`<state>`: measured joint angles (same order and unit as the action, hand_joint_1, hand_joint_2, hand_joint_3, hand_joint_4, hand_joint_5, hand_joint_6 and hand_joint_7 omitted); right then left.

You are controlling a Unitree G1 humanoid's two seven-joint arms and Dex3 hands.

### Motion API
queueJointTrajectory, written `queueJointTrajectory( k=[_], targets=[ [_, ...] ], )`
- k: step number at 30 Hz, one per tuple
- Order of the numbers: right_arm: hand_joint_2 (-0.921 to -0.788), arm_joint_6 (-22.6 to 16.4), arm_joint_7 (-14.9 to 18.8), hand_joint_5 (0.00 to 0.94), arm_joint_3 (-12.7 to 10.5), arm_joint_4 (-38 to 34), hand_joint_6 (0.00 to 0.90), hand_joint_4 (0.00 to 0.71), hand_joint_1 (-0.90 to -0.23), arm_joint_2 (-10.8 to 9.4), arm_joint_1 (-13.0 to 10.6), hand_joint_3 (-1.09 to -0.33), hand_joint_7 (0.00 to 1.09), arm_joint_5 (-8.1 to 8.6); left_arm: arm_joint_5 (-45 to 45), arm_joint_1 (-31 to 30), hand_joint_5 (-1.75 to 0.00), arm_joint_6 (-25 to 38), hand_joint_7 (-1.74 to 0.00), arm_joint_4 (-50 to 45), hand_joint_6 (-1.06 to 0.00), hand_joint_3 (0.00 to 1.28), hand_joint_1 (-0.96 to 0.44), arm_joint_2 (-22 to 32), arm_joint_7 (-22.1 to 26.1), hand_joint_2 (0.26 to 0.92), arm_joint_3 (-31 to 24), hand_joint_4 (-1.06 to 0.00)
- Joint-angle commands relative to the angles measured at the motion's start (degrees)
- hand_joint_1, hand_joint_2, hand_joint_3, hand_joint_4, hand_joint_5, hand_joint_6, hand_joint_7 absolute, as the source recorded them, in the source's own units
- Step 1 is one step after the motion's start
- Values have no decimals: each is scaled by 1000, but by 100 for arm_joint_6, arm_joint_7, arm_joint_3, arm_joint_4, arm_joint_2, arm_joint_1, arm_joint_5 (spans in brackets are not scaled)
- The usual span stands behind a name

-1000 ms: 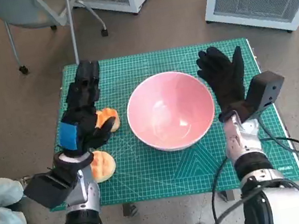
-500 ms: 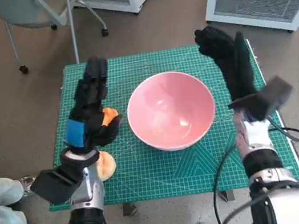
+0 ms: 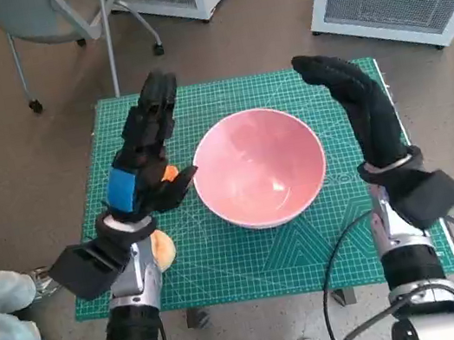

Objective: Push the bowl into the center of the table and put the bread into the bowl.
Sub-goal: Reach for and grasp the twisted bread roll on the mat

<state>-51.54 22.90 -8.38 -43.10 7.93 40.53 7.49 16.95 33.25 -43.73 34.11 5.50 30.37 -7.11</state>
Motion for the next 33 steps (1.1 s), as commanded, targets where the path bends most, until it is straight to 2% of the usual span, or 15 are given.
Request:
queueJointTrajectory(
  k=[1,10,23,27,28,29,31,32,33],
  targets=[
    [-921,212,44,0,94,235,0,145,-756,63,-255,-795,478,58,72,156,-2,61,-7,42,-157,363,-555,-33,126,921,44,-21],
    [-921,332,-35,0,175,558,-1,145,-763,106,-415,-796,477,26,191,266,-1,147,-7,17,-159,366,-553,14,401,921,44,-22],
    [-921,501,-65,0,229,806,-1,144,-767,91,-442,-798,476,63,53,325,-1,62,-6,-18,-158,367,-561,243,522,921,15,-17],
    [-921,510,-92,0,245,817,-1,144,-768,72,-433,-799,476,38,-527,453,-10,-65,-6,51,-158,324,-571,762,372,921,33,-38],
    [-921,508,-96,0,252,828,-1,144,-768,65,-440,-799,476,38,-1042,505,-10,65,-6,20,-159,312,-571,1137,150,921,50,-40],
    [-921,505,-101,0,258,829,-1,144,-769,59,-441,-799,476,36,-1415,546,-9,159,-7,6,-162,222,-561,1405,-16,904,63,-49],
    [-921,495,-113,0,268,818,-1,144,-769,48,-437,-799,476,24,-2221,597,-7,610,-11,-144,-173,99,-531,1925,-395,868,114,-62],
    [-921,488,-117,0,272,817,-1,144,-769,43,-438,-799,476,18,-2612,596,-6,998,-12,-325,-176,79,-522,2136,-548,857,156,-64],
    [-921,484,-121,0,276,816,-1,144,-770,39,-438,-799,476,12,-2879,594,-7,1271,-19,-454,-191,52,-473,2277,-656,818,190,-69]
  ],
)
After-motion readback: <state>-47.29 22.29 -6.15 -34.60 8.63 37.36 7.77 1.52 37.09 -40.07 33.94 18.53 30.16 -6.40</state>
